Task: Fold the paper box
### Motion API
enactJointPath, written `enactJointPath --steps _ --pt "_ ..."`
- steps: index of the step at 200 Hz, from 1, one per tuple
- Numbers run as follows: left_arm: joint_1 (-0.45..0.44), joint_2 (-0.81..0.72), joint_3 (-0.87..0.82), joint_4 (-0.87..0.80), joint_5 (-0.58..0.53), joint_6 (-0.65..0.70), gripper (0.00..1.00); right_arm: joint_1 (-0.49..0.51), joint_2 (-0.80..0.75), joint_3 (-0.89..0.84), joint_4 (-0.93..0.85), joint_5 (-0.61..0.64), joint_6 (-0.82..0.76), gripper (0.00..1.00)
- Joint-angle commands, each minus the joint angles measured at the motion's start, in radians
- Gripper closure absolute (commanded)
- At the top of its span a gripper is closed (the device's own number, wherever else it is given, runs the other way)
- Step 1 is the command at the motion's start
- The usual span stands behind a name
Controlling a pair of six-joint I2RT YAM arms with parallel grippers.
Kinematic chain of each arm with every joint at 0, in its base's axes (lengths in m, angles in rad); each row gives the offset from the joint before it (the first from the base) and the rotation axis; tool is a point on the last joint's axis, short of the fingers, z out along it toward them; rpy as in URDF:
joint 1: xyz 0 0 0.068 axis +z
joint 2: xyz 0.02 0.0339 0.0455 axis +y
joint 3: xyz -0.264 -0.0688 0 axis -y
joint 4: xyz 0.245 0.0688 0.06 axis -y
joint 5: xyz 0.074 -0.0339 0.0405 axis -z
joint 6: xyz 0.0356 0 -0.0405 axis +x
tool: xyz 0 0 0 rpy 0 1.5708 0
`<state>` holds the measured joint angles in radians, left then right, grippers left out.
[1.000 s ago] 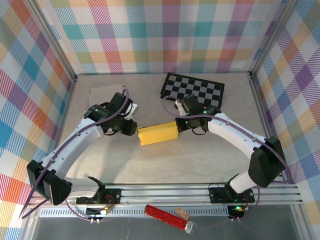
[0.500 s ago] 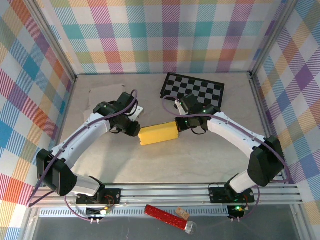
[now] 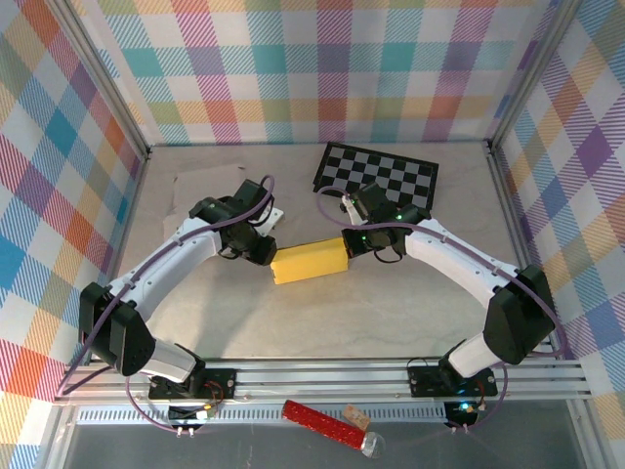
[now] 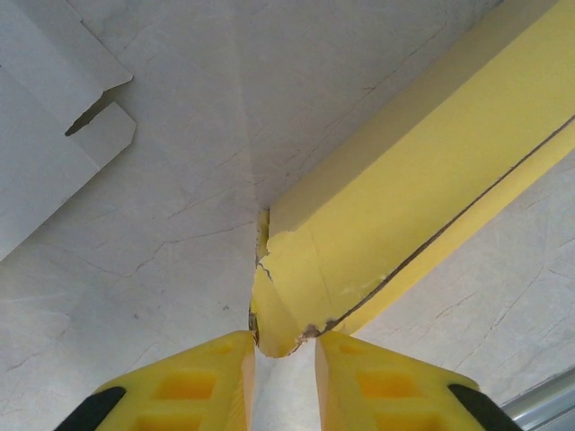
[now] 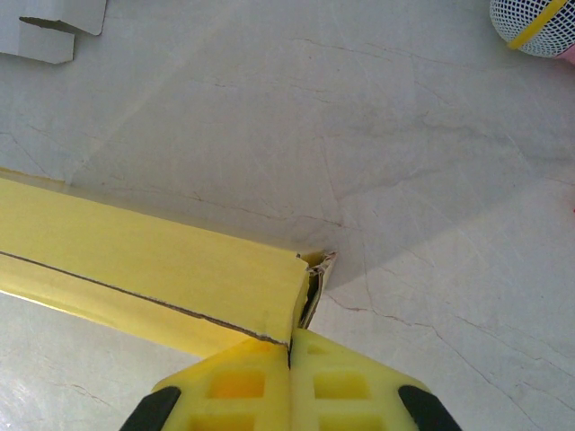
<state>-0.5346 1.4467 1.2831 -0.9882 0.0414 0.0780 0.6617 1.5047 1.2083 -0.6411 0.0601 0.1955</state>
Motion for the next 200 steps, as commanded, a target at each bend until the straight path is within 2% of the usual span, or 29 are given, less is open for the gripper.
enactJointPath --steps 1,39,92,142,200 --pt "0.004 0.006 0.002 0.01 -0.003 0.017 0.81 0.009 0.02 0.003 -0.051 -0.019 0.011 1.0" --pt "0.004 0.007 -0.004 0.02 0.003 0.012 0.84 0.009 0.022 0.0 -0.049 -0.021 0.012 1.0" --pt "0.004 0.016 0.005 0.018 0.006 -0.002 0.95 0.009 0.026 0.004 -0.049 -0.019 0.015 1.0" --pt "0.004 0.021 0.021 0.006 0.013 -0.051 1.0 0.01 0.028 0.004 -0.046 -0.005 0.036 1.0" --pt "0.004 0.032 0.043 -0.034 0.071 -0.159 1.0 0.013 0.03 0.011 -0.047 0.011 0.072 1.0"
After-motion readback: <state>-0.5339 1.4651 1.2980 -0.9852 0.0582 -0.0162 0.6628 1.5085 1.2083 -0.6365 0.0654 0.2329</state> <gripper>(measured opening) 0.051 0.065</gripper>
